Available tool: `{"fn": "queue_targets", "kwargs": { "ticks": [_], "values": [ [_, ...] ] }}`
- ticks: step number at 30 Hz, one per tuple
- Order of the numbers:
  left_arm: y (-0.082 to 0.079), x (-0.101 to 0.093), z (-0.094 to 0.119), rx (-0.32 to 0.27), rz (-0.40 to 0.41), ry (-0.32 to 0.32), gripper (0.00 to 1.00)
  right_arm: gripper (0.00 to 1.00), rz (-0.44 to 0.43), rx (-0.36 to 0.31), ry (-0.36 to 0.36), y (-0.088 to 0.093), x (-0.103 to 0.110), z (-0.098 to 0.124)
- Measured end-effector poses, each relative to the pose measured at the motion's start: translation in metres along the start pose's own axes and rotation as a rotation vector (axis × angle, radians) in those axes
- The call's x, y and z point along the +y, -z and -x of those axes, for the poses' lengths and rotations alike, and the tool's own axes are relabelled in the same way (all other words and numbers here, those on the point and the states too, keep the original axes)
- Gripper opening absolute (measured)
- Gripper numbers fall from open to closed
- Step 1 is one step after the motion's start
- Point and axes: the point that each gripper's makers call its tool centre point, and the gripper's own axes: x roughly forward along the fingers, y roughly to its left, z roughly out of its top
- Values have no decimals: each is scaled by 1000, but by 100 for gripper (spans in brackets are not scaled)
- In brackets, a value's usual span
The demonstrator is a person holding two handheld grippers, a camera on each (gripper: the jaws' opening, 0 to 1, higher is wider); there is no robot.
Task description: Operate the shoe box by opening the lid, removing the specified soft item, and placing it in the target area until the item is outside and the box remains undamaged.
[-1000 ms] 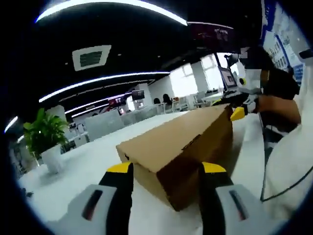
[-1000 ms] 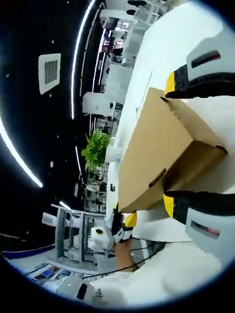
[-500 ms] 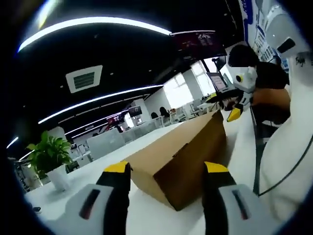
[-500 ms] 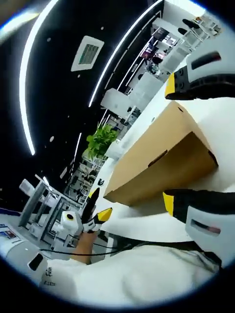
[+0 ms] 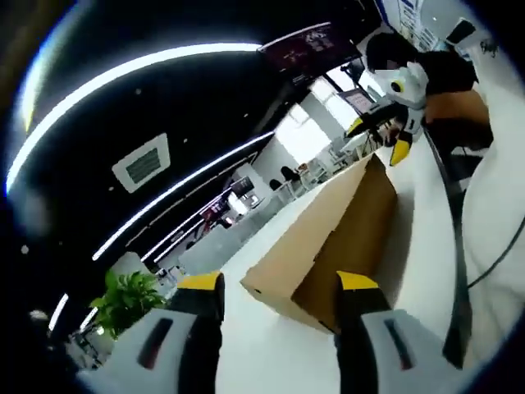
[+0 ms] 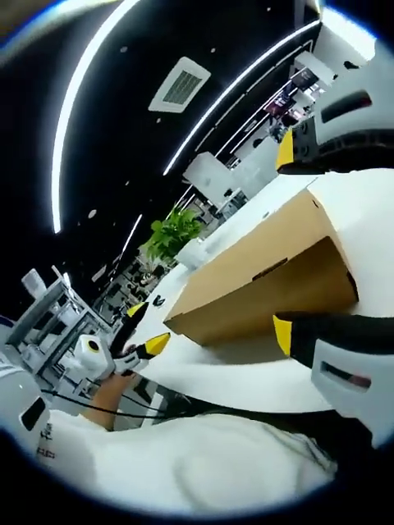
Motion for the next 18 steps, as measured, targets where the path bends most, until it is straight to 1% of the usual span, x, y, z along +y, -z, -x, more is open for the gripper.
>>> {"fn": "queue_targets", "kwargs": {
  "ticks": [1, 2, 3, 4, 5, 6, 7, 8, 9, 10, 11, 12, 13, 15, 17, 18],
  "values": [
    [1, 2, 0, 16, 5, 0, 47, 69, 19, 5, -10, -1, 1, 0],
    [6, 3, 0, 48, 20, 0, 43, 69, 32, 10, -15, -1, 1, -1],
    [7, 4, -1, 73, 65, 4, 44, 69, 60, 21, -17, -3, 0, -1],
    [4, 4, -2, 64, 72, 10, 47, 68, 71, 23, -18, -3, 0, -1],
    [-1, 5, -1, 47, 28, 9, 48, 64, 85, 38, -20, -4, 0, -1],
    [-5, 6, 0, 30, -16, 8, 47, 57, 100, 52, -23, -5, 0, -1],
    [-10, 6, 1, 14, -59, 7, 46, 53, 103, 55, -24, -6, 1, -1],
    [-9, 9, 3, 45, -203, -15, 45, 52, 133, 52, -19, -9, 1, 0],
    [-7, 10, 4, 70, -282, -38, 42, 53, 152, 42, -9, -13, 0, 1],
    [-7, 9, 4, 78, -298, -36, 36, 53, 156, 40, -7, -14, 0, 1],
    [-7, -3, 3, 80, -307, 16, 34, 51, 179, 33, 17, -18, -2, 3],
    [-9, -3, 4, 73, -289, 5, 34, 48, 183, 30, 22, -19, -3, 4],
    [-11, -5, 4, 79, -285, -2, 34, 46, 187, 24, 27, -22, -2, 5],
    [-14, -7, 3, 84, -292, -11, 39, 46, 189, 16, 29, -25, -2, 6],
    [-21, -10, 3, 52, -308, -13, 39, 49, 196, 8, -1, -27, 5, 5],
    [-24, -13, 2, 30, -294, 1, 37, 49, 208, 16, -10, -26, 7, 5]
  ]
}}
